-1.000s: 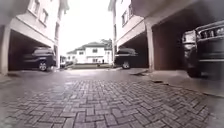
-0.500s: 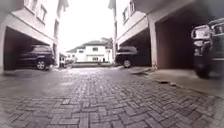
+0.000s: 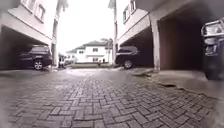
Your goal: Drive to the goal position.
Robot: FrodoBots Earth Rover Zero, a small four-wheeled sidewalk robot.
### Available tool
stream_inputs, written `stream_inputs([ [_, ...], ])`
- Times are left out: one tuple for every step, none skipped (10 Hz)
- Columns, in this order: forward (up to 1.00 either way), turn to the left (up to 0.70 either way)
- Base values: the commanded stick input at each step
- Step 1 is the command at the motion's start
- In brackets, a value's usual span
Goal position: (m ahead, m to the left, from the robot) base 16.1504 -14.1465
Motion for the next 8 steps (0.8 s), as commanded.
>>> stream_inputs([
  [0.7, 0.0],
  [0.7, 0.0],
  [0.7, 0.17],
  [0.7, 0.35],
  [0.7, 0.35],
  [0.7, 0.35],
  [0.7, 0.35],
  [0.7, 0.0],
])
